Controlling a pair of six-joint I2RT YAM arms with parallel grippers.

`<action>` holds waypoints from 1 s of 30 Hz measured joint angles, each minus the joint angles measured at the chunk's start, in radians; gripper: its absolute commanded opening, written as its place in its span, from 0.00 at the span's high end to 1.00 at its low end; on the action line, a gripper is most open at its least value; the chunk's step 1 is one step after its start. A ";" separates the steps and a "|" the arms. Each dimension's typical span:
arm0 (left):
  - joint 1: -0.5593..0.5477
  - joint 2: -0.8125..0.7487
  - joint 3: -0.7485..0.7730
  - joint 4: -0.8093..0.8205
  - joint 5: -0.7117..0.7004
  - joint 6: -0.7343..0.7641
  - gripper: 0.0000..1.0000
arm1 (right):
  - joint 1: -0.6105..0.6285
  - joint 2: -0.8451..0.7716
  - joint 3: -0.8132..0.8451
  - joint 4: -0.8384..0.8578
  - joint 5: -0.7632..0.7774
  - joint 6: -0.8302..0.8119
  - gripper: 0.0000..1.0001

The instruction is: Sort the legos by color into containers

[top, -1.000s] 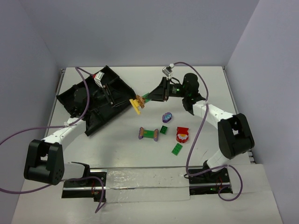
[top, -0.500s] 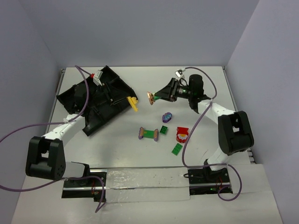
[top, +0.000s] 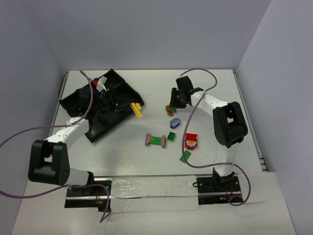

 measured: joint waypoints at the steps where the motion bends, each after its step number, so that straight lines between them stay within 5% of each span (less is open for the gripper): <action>1: 0.000 0.002 0.000 -0.011 -0.005 0.000 1.00 | 0.007 0.018 0.016 -0.017 0.031 -0.009 0.86; 3: 0.001 0.003 0.001 -0.030 -0.014 0.002 1.00 | 0.022 0.042 0.036 -0.039 0.079 -0.021 0.78; 6: 0.001 0.003 0.011 -0.057 -0.027 0.009 1.00 | 0.037 0.053 0.056 -0.060 0.127 -0.028 0.40; 8: 0.001 0.003 0.021 -0.077 -0.034 0.020 1.00 | 0.045 0.054 0.061 -0.066 0.145 -0.032 0.24; 17: 0.001 -0.012 0.042 -0.167 -0.061 0.060 1.00 | 0.054 -0.070 0.060 -0.116 0.120 -0.043 0.25; 21: 0.001 -0.018 0.043 -0.180 -0.066 0.066 1.00 | 0.057 -0.237 0.055 -0.102 0.050 -0.066 0.45; 24: 0.001 -0.021 0.043 -0.181 -0.074 0.068 1.00 | 0.083 -0.378 -0.018 -0.007 -0.070 -0.099 0.51; 30: 0.002 -0.021 0.039 -0.158 -0.072 0.059 1.00 | 0.265 -0.445 -0.042 0.060 -0.195 -0.134 0.41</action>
